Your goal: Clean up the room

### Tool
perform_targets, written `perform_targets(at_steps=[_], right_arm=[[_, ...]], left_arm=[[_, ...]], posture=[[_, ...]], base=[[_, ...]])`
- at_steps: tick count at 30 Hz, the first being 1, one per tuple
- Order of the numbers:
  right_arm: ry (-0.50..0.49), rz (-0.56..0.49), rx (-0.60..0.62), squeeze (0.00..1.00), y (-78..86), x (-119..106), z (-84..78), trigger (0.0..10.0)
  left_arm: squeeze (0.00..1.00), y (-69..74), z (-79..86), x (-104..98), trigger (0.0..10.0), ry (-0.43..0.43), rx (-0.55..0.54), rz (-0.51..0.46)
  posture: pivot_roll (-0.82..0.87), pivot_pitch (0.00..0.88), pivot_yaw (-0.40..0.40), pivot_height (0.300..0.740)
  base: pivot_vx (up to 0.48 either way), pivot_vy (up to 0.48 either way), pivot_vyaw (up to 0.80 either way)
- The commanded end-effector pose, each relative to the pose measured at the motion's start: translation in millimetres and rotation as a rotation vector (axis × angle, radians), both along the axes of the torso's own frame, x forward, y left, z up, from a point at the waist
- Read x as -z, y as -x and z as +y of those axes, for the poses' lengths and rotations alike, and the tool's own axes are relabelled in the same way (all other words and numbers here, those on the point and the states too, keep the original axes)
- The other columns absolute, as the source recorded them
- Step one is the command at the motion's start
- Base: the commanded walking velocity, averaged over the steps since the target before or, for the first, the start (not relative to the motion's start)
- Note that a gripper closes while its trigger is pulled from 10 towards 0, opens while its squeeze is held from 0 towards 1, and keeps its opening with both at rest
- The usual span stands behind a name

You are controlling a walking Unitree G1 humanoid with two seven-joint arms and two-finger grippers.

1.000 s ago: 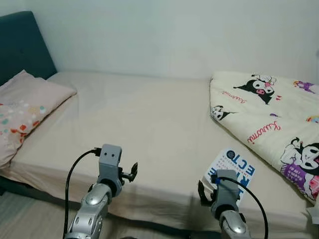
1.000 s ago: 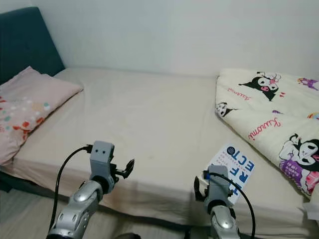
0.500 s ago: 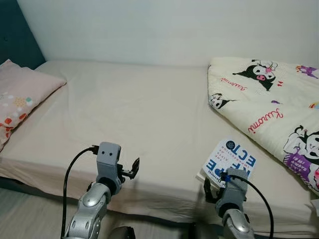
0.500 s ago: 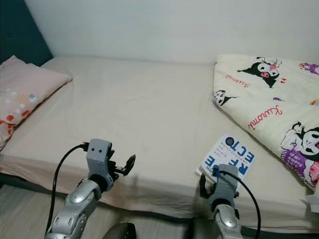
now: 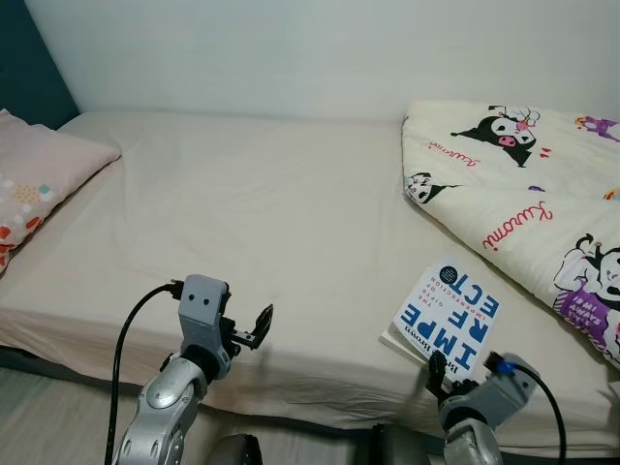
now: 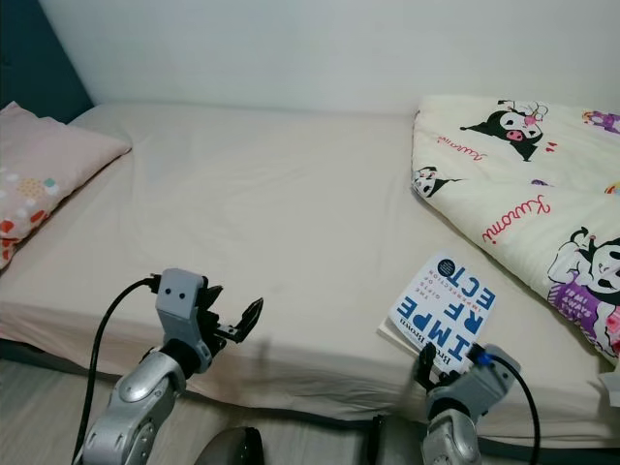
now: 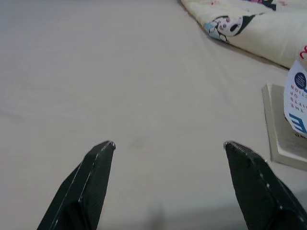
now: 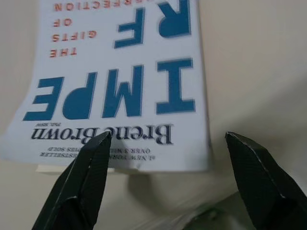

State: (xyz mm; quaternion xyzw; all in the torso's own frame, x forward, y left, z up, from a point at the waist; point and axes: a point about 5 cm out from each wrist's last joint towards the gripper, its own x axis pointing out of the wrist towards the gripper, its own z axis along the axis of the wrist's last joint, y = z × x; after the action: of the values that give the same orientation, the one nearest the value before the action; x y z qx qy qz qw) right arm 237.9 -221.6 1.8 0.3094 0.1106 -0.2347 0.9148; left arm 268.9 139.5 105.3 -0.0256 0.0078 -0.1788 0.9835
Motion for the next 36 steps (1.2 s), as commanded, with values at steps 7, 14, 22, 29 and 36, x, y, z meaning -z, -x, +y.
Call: perform_targets(at_steps=[7, 14, 22, 29, 36], right_arm=[[-0.13, -0.013, 0.059, 1.0, 7.3, 13, 1.1, 10.0], [-0.172, -0.051, 0.018, 0.0, -0.5, 16, 2.5, 10.0], [-0.227, -0.109, -0.006, 0.0, -6.7, 13, 5.5, 10.0], [-0.259, -0.223, -0.076, 0.0, -21.1, -2, 13.9, 10.0], [-0.281, -0.316, -0.159, 0.0, -28.0, -12, 23.6, 10.0]], left_arm=[[0.0, 4.0, 5.0, -1, 10.0, -0.036, 0.014, -0.003], [0.0, -0.9, 11.4, -9, 10.0, -0.032, -0.044, -0.044], [0.0, -0.7, 13.3, -12, 10.0, -0.028, -0.056, -0.055], [0.0, -0.5, 14.2, -15, 10.0, -0.029, -0.055, -0.07], [0.0, 2.6, 12.2, -18, 10.0, -0.03, -0.026, -0.082]], posture=[[0.04, 0.127, 0.042, 0.596], [0.05, 0.142, 0.049, 0.596], [0.06, 0.148, 0.05, 0.596], [0.05, 0.141, 0.052, 0.596], [0.05, 0.138, 0.053, 0.596]], base=[[0.0, 0.0, 0.0], [0.0, 0.0, 0.0], [0.0, 0.0, 0.0], [0.0, 0.0, 0.0], [0.0, 0.0, 0.0]])
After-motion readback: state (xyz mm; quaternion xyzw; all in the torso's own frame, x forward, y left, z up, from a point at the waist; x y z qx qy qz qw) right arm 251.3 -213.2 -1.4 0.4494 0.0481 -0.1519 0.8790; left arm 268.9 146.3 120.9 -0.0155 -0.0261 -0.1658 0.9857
